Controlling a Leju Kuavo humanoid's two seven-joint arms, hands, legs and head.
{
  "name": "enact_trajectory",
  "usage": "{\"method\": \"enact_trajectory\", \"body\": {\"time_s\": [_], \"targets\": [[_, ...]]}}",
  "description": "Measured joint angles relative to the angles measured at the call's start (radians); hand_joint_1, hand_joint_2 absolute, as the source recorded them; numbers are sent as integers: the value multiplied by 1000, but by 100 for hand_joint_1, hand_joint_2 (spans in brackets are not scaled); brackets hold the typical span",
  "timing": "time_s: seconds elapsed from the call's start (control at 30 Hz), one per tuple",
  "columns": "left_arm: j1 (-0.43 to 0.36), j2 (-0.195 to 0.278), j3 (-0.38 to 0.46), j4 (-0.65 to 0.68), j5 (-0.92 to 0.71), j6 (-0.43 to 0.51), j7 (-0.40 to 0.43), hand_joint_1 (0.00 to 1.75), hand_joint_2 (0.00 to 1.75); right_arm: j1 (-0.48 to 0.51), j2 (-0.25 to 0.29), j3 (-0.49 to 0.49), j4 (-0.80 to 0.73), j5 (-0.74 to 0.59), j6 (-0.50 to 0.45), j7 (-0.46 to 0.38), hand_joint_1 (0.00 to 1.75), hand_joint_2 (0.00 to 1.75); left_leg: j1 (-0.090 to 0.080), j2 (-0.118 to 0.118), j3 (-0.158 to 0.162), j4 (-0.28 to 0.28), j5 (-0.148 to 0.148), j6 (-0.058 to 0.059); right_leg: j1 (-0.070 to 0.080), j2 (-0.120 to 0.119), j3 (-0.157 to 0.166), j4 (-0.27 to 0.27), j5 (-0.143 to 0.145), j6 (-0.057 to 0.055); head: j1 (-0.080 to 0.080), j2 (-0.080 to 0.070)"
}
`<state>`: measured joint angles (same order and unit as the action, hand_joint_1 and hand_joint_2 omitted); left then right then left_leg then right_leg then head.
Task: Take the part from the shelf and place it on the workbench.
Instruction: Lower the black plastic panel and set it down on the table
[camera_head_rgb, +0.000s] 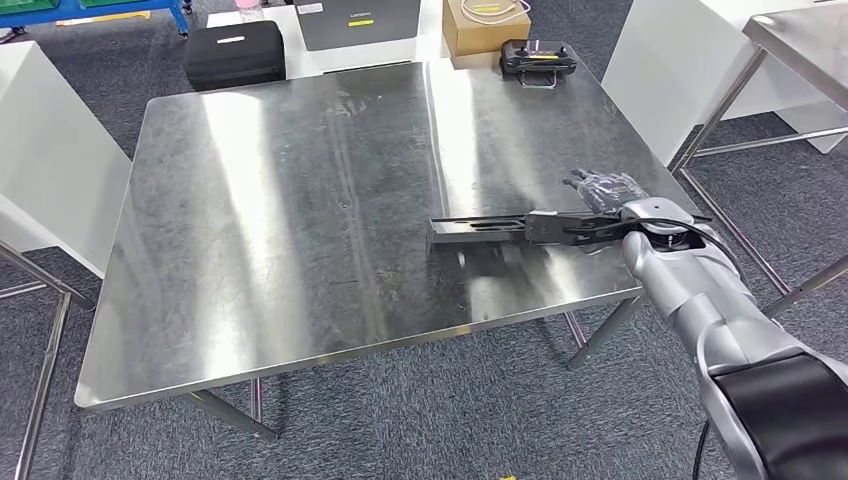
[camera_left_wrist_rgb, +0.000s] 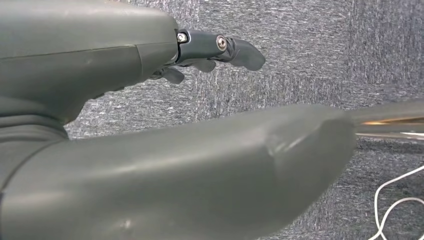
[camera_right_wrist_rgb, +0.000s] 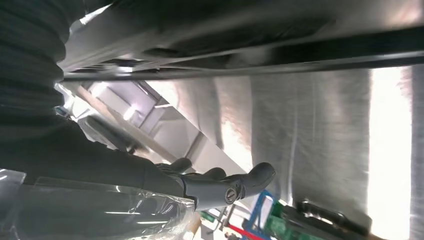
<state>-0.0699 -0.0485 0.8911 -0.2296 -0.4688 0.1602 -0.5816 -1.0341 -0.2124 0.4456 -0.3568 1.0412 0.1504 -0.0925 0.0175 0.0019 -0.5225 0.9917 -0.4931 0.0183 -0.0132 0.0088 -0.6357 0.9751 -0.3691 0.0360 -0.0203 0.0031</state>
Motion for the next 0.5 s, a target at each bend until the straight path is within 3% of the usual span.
{"method": "enact_trajectory", "body": {"time_s": [0.5], "targets": [[0,0,6,0,-7,3,2,0,0,-44,-26,-51,35,-36,187,74,0,175,0,0,0,0,0,0,0,0,0,0,0,0,0,0]]}}
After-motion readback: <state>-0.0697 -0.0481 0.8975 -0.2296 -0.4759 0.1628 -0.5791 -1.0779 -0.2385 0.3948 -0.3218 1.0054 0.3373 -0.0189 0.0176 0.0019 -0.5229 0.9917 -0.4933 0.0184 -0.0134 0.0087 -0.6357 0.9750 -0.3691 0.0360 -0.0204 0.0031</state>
